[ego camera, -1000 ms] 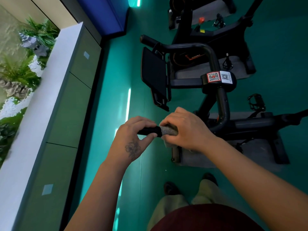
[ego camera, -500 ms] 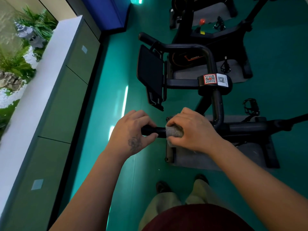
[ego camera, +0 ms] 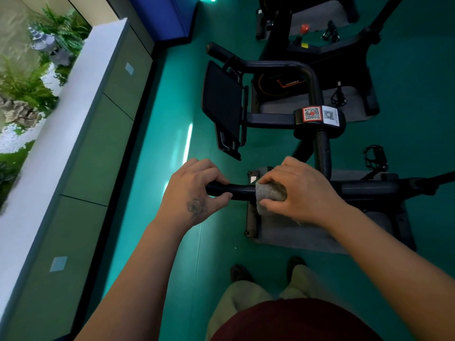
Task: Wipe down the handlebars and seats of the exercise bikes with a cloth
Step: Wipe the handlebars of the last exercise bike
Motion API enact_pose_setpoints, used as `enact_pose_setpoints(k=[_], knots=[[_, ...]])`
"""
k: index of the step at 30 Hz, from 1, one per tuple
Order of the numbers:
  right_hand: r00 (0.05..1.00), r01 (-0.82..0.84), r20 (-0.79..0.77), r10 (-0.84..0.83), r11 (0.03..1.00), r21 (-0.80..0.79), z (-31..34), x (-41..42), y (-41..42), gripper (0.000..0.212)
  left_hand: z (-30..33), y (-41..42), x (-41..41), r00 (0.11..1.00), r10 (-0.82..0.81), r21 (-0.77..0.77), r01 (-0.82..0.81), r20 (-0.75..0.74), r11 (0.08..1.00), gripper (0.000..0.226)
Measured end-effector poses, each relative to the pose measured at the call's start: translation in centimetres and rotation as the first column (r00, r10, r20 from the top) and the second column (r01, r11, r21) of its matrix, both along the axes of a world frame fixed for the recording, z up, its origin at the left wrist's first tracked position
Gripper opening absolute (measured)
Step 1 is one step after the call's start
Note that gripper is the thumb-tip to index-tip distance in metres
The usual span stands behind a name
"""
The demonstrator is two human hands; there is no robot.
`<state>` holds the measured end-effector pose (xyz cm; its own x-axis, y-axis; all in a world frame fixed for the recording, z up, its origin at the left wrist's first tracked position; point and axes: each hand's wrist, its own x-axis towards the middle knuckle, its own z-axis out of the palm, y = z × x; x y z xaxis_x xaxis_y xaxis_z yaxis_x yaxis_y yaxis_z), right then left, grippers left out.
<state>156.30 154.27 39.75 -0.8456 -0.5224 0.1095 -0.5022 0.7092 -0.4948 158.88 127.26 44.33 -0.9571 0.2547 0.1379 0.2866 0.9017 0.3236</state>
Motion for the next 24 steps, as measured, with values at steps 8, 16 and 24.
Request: enact_pose_setpoints(k=[8,16,24], knots=[[1.000,-0.029,-0.012,0.028,0.998,-0.061,-0.2,0.0,-3.2,0.032,-0.2,0.3,0.2,1.000,0.008,-0.004,-0.008,-0.025,1.000,0.022],[1.000,-0.009,-0.024,0.008,1.000,-0.018,-0.6,0.4,1.5,0.043,0.0,0.4,0.5,1.000,0.015,-0.019,-0.015,-0.019,1.000,0.021],[0.997,0.024,-0.073,-0.026,0.999,-0.029,-0.7,0.5,-0.1,0.038,0.2,0.5,0.5,1.000,-0.009,-0.034,0.008,-0.006,0.999,0.022]])
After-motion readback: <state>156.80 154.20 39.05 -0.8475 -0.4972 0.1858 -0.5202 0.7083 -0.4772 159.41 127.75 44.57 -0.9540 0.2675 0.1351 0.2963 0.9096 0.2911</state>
